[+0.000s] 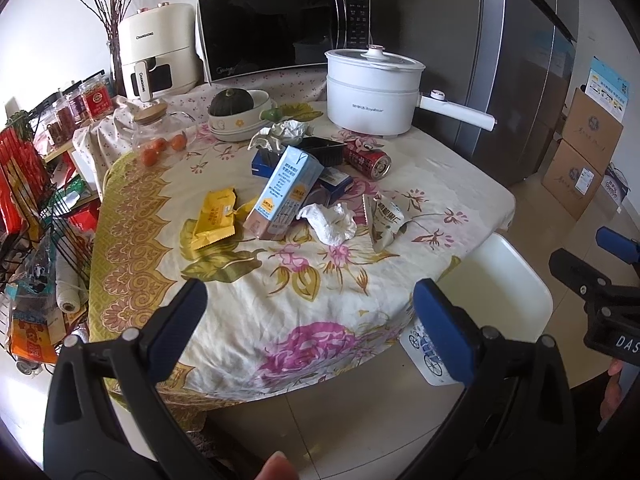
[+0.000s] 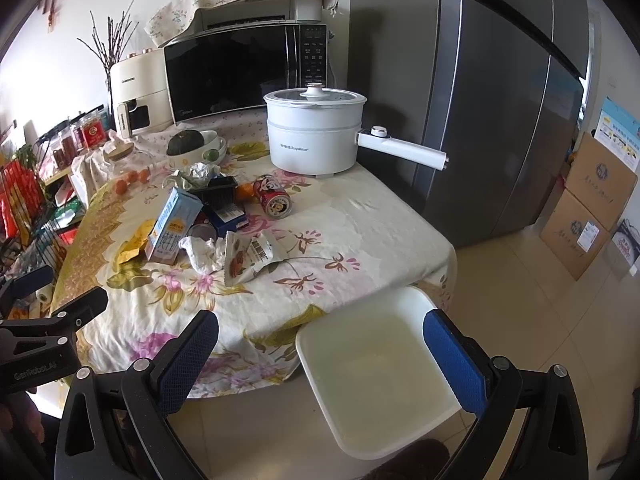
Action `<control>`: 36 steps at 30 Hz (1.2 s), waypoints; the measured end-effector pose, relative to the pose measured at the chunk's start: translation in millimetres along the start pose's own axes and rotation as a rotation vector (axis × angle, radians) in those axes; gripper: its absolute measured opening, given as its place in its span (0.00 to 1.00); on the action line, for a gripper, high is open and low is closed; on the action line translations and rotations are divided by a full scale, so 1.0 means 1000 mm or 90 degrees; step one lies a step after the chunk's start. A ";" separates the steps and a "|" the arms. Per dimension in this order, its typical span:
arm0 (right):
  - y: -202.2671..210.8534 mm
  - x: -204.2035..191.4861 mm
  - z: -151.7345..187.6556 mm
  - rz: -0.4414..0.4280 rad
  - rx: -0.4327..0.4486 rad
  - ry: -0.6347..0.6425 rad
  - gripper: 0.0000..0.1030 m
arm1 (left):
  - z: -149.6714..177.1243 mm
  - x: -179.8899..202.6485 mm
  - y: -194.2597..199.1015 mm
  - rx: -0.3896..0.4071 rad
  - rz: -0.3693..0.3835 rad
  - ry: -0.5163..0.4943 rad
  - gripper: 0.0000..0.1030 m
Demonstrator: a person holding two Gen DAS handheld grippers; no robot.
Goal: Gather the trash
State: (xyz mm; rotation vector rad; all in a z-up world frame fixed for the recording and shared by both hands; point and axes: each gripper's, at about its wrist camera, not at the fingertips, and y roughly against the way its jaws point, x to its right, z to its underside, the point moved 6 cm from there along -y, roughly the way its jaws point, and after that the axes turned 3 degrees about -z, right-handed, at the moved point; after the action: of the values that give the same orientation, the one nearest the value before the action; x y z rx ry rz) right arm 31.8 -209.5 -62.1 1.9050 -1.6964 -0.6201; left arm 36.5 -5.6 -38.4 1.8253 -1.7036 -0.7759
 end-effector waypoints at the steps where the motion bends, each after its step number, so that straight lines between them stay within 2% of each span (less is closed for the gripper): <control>1: -0.001 0.001 -0.005 0.000 -0.003 0.000 1.00 | 0.000 0.000 0.000 0.000 0.000 0.000 0.99; 36: 0.000 0.002 -0.005 0.003 0.001 -0.002 1.00 | -0.005 -0.005 0.001 0.006 -0.004 0.001 0.99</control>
State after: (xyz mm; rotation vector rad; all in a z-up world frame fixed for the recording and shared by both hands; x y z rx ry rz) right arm 35.3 -210.7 -58.2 1.9006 -1.7039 -0.6204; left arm 39.3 -1.1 -33.7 1.8371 -1.7039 -0.7702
